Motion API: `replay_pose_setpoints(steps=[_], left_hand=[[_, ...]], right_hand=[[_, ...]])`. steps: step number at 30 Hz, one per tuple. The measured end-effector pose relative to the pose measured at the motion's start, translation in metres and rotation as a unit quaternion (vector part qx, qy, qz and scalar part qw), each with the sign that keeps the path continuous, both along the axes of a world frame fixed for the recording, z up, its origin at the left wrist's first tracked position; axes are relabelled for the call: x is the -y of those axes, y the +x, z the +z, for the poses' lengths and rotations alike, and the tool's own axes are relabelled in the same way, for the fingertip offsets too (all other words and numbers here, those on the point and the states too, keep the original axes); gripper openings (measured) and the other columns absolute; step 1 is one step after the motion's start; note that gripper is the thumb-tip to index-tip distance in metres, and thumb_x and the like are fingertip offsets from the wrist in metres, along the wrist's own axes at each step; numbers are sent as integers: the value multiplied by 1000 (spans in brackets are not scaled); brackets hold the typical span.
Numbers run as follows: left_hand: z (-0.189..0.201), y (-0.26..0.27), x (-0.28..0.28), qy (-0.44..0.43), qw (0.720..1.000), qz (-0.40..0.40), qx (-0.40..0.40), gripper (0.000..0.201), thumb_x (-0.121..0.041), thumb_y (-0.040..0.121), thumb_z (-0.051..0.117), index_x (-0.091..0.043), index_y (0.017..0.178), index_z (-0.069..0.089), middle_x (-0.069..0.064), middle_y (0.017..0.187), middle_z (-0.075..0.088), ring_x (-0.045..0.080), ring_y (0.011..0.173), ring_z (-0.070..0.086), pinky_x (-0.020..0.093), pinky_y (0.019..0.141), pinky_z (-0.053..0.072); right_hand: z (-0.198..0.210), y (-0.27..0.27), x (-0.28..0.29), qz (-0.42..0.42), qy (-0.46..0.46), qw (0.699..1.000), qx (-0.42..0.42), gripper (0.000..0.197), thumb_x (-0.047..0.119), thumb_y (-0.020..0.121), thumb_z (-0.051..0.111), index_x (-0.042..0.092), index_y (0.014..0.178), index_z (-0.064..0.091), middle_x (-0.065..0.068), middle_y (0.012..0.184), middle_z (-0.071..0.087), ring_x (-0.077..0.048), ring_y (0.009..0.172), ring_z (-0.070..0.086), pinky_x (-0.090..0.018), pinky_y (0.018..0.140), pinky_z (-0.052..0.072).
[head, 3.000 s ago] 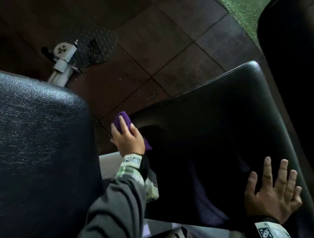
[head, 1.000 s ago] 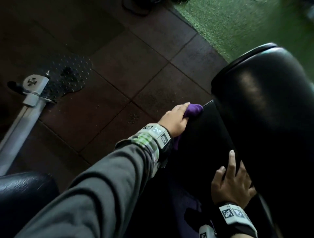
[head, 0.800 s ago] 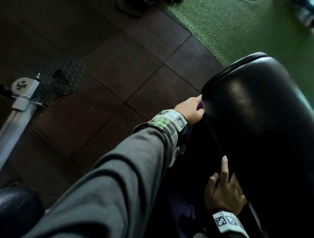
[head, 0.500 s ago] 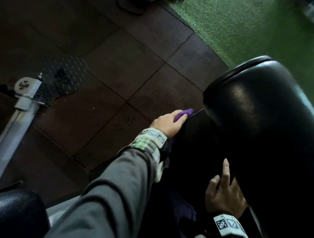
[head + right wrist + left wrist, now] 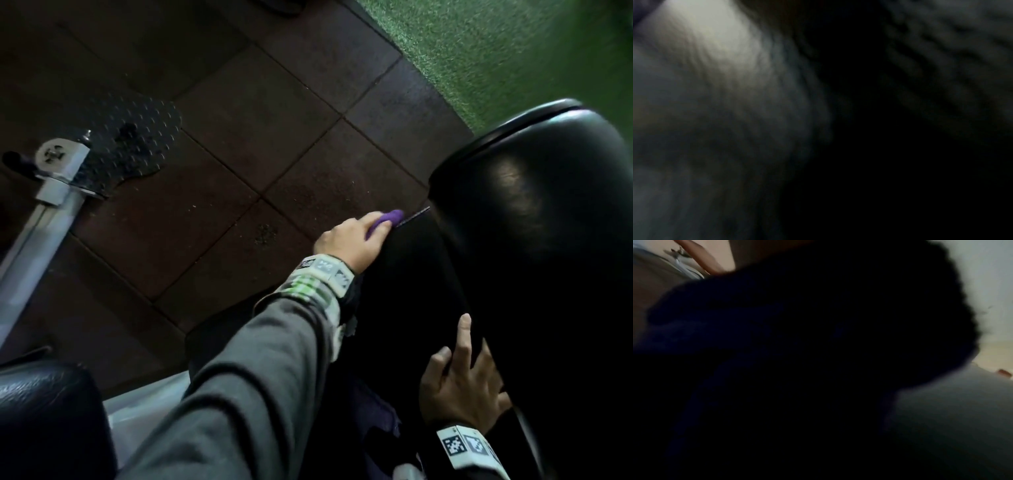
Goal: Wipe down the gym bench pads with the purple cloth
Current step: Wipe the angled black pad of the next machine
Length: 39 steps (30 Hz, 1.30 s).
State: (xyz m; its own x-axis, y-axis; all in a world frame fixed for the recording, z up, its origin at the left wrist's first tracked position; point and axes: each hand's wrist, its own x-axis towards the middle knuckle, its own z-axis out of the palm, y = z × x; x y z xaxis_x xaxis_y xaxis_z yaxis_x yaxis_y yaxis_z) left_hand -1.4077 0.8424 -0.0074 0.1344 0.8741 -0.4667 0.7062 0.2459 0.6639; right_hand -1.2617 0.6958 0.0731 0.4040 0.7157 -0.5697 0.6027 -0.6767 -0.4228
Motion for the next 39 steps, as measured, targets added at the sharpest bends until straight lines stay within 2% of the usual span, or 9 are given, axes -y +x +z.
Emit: replay_pose_setpoints(steps=[4,11,14,17,21,26,31,34,39], left_hand=[[-42,-69,51,-102,989,54,-89,45,-61,96,26,-41,130,49,10,128,60,36,115,56,36,94,41],[-38,-52,57,-28,994,69,-83,39,-53,99,29,-47,133,46,4,131,56,37,116,53,38,98,38],[-20,-28,46,15,997,53,-53,41,-51,100,31,-45,138,42,2,133,53,34,119,50,38,106,30],[-27,-37,50,-10,995,58,-76,41,-53,99,28,-42,135,46,9,127,57,38,120,49,42,112,23],[-66,-98,91,-104,976,126,-144,47,-58,97,24,-38,129,51,11,129,57,43,117,49,41,102,36],[-89,-153,147,-160,945,219,-184,45,-50,99,26,-30,127,56,17,119,56,41,112,54,44,105,35],[-81,-117,122,-25,967,130,-217,65,-56,86,10,-36,122,60,6,118,64,36,102,60,44,103,27],[-77,-109,116,-23,975,131,-175,46,-52,96,24,-36,121,59,6,118,62,35,107,57,44,108,27],[-99,-144,152,-96,928,311,-181,41,-50,95,37,-28,119,62,18,111,59,41,103,57,39,89,43]], right_hand=[[-1,-7,1,4,-7,998,54,76,46,80,12,11,146,25,-14,148,33,-30,133,33,-30,99,24],[-21,-6,11,62,94,976,186,68,35,79,24,12,141,40,-22,134,48,-40,119,45,-47,90,33],[-42,5,15,82,164,941,286,52,26,84,39,14,134,49,-26,118,57,-41,107,51,-46,80,36],[-55,11,18,113,226,908,335,47,17,82,51,13,129,51,-27,114,56,-33,106,41,-46,85,33],[-64,18,19,105,246,901,343,49,20,84,48,17,133,46,-23,126,49,-31,114,37,-44,90,30],[-72,25,19,121,274,883,362,50,24,85,43,17,134,45,-20,131,46,-30,118,33,-38,92,19],[-75,27,19,115,273,884,362,53,26,86,41,18,138,42,-17,141,37,-28,128,28,-40,99,17],[-79,30,21,106,240,897,357,57,34,87,32,26,143,32,-9,150,26,-25,137,19,-52,107,15],[-80,30,23,119,239,898,350,59,33,86,31,27,145,27,-8,152,21,-26,141,14,-60,106,12]])
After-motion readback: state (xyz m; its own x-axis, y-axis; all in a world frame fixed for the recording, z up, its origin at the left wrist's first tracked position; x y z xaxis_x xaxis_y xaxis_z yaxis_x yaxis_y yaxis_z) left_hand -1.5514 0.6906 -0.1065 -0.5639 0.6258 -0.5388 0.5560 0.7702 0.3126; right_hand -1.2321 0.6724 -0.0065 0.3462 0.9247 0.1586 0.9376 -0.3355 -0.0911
